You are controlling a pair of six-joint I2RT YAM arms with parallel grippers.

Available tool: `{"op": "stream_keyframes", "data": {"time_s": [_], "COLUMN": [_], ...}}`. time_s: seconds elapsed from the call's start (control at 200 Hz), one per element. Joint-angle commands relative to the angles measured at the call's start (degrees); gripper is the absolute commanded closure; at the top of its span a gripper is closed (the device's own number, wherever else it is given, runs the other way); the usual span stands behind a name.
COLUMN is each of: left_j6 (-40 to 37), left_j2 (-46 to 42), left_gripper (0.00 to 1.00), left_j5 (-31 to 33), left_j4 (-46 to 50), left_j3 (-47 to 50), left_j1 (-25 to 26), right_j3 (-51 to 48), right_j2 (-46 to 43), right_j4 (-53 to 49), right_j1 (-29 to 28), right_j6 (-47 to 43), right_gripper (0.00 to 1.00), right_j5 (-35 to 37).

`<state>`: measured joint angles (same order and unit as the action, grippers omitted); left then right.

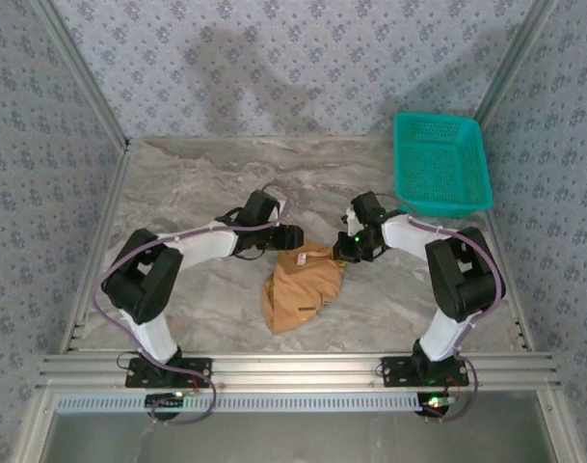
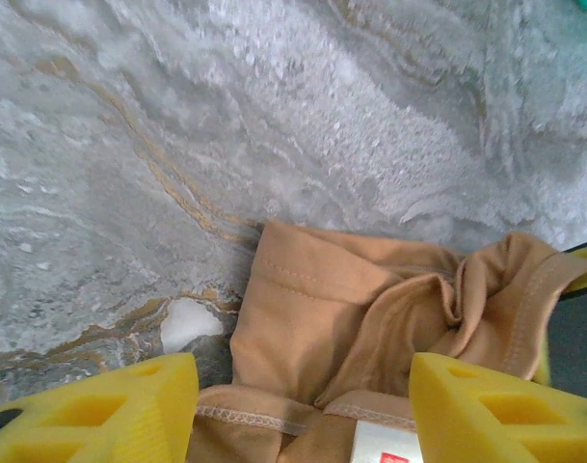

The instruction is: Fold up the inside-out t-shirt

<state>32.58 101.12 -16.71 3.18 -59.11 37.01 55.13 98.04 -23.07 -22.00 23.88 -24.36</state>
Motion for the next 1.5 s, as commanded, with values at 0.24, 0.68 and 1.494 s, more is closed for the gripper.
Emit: {"op": "stream_keyframes", "data": {"time_s": [0.24,0.68,1.494], "left_j6": [1.99,11.86,-5.53], "left_j2": [8.23,3.09,1.91], "left_gripper": [0.35,1.0,1.0], "left_j5": [-5.76,-7.81,-13.04], "left_j4": [-2.04,-13.93,20.02], "left_j3": [0.49,6.58,-46.96], "left_j1": [1.91,2.78,-13.19], "right_j3": [1.92,2.07,56.48], "right_j2": [-0.39,-1.74,2.85], "right_j4": [-2.03,-1.26,-16.74], "right_j1": [-0.09,1.34,1.33], "right_j6": [-1.24,0.62,0.16], "right_gripper": [1.0,1.0,1.0], "right_j5": [-1.63,-1.74,2.21]}}
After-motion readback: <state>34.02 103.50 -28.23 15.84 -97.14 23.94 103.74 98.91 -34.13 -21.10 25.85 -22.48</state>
